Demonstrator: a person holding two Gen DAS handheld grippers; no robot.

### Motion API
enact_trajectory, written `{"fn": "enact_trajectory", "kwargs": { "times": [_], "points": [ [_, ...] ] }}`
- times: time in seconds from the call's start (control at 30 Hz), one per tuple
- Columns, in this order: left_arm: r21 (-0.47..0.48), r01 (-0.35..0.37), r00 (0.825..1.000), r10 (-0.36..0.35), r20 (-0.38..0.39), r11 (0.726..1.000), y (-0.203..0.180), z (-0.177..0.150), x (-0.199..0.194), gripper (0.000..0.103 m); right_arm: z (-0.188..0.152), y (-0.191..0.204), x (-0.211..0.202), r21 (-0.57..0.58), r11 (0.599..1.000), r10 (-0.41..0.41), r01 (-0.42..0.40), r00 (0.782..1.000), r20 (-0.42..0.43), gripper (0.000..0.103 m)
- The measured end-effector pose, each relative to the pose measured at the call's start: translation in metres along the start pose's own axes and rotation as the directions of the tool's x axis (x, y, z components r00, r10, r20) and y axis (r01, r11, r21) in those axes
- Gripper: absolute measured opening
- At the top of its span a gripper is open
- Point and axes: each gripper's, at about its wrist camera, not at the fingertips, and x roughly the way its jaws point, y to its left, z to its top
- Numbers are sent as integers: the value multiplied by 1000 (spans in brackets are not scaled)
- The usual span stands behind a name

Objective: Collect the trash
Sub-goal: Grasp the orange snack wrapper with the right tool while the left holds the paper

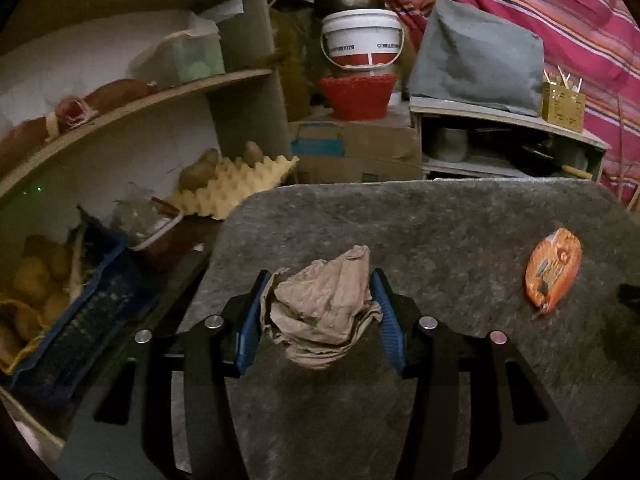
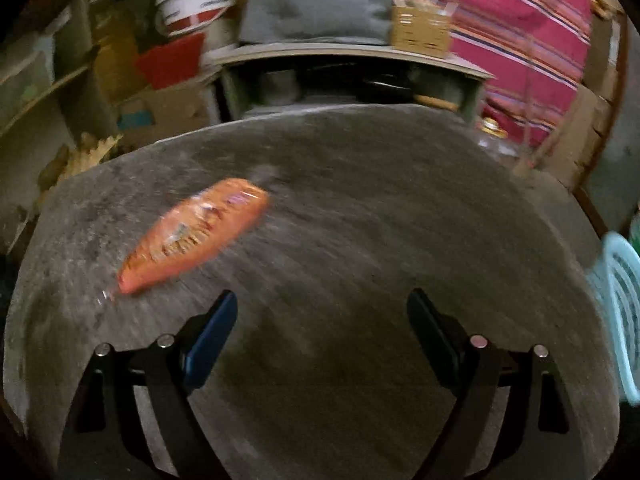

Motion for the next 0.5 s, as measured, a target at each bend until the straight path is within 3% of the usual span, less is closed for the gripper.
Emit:
{"fn": "enact_trajectory", "kwargs": {
  "times": [0.17,0.3,0.4,0.47,0.5],
  "points": [
    [-27,26,1000,-26,-4,999,3,15,15,49,27,28,38,7,999,39,-39,999,-24,85],
    [-69,74,996,-77,-52,995,5,18,34,49,42,50,62,-57,998,8,-10,999,-42,85],
    [-66,64,995,-68,-69,996,1,21,43,49,45,53,74,-54,998,27,-31,997,-70,85],
    [-59,58,996,-62,-68,997,0,22,45,49,47,54,77,-58,997,43,-47,997,-67,82],
    [-56,56,996,-60,-68,997,-1,22,45,49,47,56,78,-72,996,57,-61,996,-62,73]
  ]
}}
